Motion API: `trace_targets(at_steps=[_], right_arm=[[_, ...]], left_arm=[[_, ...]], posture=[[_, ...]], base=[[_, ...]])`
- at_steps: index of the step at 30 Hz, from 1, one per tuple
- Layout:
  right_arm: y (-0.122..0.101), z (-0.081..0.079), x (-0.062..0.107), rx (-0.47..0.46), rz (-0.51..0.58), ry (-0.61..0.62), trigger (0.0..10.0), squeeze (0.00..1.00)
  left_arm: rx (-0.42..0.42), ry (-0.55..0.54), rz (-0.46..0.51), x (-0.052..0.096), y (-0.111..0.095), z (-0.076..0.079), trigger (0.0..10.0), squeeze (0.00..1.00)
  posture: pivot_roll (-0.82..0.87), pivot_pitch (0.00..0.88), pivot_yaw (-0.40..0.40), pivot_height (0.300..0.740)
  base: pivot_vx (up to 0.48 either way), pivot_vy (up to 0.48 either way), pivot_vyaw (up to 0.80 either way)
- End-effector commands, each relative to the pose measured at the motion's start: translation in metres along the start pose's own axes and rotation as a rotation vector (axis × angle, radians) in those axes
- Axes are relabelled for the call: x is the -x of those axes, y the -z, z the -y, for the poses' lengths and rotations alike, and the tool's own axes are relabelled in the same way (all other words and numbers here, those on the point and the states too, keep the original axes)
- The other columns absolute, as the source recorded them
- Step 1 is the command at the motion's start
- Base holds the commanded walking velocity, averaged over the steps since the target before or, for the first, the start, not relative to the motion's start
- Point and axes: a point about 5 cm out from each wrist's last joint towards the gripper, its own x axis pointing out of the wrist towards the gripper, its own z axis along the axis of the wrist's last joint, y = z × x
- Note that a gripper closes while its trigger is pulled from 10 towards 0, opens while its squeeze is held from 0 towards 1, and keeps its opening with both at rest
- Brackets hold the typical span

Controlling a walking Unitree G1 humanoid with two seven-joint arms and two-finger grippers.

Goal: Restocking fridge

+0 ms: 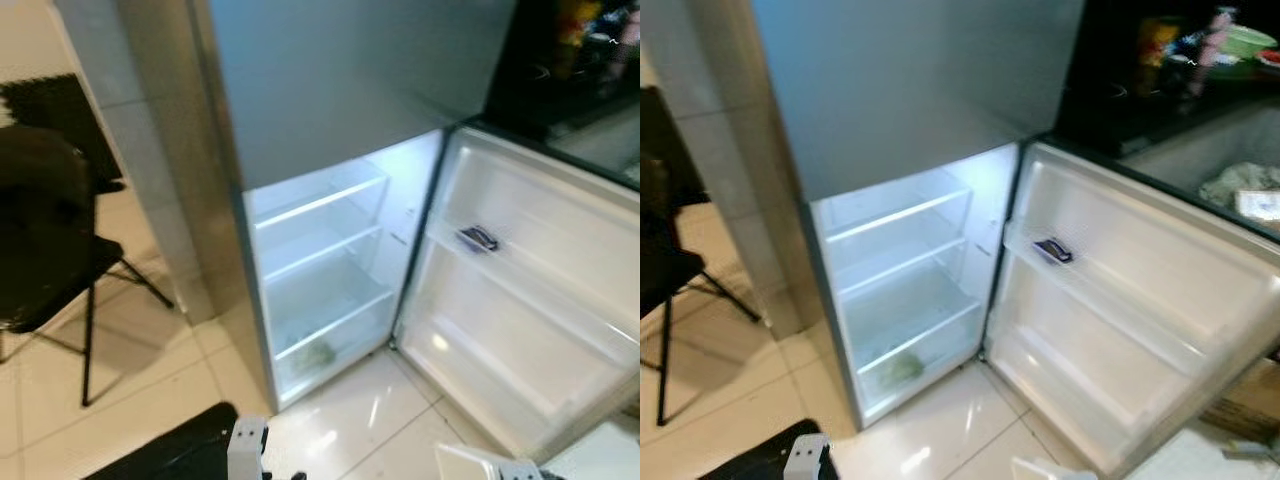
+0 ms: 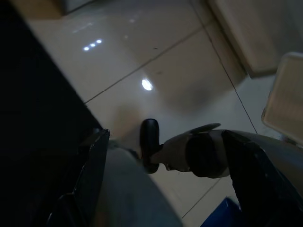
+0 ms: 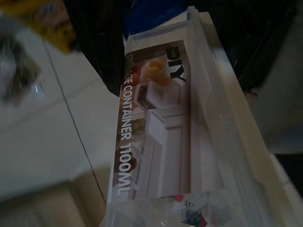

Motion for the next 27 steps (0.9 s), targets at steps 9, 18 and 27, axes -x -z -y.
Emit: trace_targets(at_steps=[9, 18, 27], right_arm=[[-0.0106, 0.0020, -0.0014, 0.021, 0.028, 0.008, 10.0, 0.00], [-0.0068, 0.0002, -0.0010, 0.040, 0.016, 0.000, 10.0, 0.00], [-0.0049, -0.0011, -0.0010, 0.037, 0.011, 0.001, 10.0, 0.00]], left_arm=[[0.010, -0.016, -0.005, -0.0005, 0.0014, 0.0005, 10.0, 0.00], [0.004, -0.014, -0.008, -0.0012, 0.0026, 0.0023, 10.0, 0.00], [0.005, -0.018, -0.014, -0.0005, 0.0046, 0.0014, 10.0, 0.00]], posture=[[-0.04, 0.000, -0.057, 0.740], [-0.04, 0.000, -0.054, 0.740], [-0.04, 0.000, -0.054, 0.740]], base=[[0.000, 0.000, 0.77], [0.000, 0.000, 0.77], [0.000, 0.000, 0.77]])
